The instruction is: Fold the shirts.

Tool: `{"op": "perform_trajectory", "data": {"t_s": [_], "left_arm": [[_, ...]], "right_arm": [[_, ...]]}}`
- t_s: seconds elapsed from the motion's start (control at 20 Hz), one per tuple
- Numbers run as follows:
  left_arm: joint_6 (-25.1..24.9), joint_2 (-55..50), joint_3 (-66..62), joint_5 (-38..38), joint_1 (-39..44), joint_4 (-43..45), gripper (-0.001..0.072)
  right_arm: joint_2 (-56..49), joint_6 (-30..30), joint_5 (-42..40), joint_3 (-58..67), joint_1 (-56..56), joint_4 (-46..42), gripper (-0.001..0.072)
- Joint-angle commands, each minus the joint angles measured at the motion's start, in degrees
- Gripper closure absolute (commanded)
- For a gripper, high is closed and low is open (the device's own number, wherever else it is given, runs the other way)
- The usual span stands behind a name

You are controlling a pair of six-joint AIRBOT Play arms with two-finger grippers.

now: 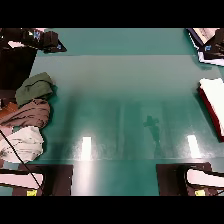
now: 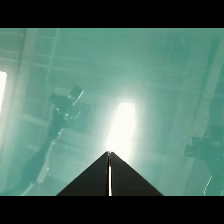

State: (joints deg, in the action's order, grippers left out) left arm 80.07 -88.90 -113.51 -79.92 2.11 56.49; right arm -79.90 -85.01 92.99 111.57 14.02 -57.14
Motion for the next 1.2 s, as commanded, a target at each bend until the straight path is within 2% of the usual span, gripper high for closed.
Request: {"op": "perform_trajectory", "data": {"t_s": [0.0, 0.65, 0.75, 0.8, 0.85, 0.9, 1.0, 1.05, 1.15], "left_arm": [[0.0, 0.0, 0.0, 0.0, 0.0, 0.0, 0.0683], [0.1, 0.0, 0.0, 0.5, 0.0, 0.0, 0.0683], [-1.2, 0.0, 0.0, 0.9, 0.0, 1.6, 0.0682], [-1.0, 0.0, 0.0, 0.8, 0.0, 6.1, 0.0611], [0.8, -0.1, 0.3, -0.1, 0.0, 13.6, 0.0267], [4.4, -0.2, 1.4, -0.4, 0.0, 21.8, 0.0054], [7.7, -0.2, 6.0, -0.9, -0.2, 39.1, 0.0025], [9.6, -0.2, 9.1, 0.1, -1.1, 43.3, 0.0025], [11.6, -0.2, 16.0, 4.0, -4.1, 43.5, 0.0025]], "right_arm": [[0.0, 0.0, 0.1, 0.0, -0.5, 0.1, 0.0695], [0.0, 0.0, 0.6, 0.0, -0.5, 0.1, 0.0695], [0.0, 0.0, 0.5, 0.0, -0.5, 0.1, 0.0695], [0.0, 0.0, 0.4, 0.0, -0.5, 0.1, 0.0695], [0.0, 0.0, 0.3, 0.0, -0.5, 0.1, 0.0695], [0.0, 0.0, 0.1, 0.0, -0.5, 0.1, 0.0695], [0.0, 0.0, 0.0, 0.0, -0.5, 0.1, 0.0694], [0.0, 0.0, 0.0, 0.0, -0.5, 0.1, 0.0695], [0.0, 0.0, 0.0, 0.0, -0.5, 0.1, 0.0695]]}}
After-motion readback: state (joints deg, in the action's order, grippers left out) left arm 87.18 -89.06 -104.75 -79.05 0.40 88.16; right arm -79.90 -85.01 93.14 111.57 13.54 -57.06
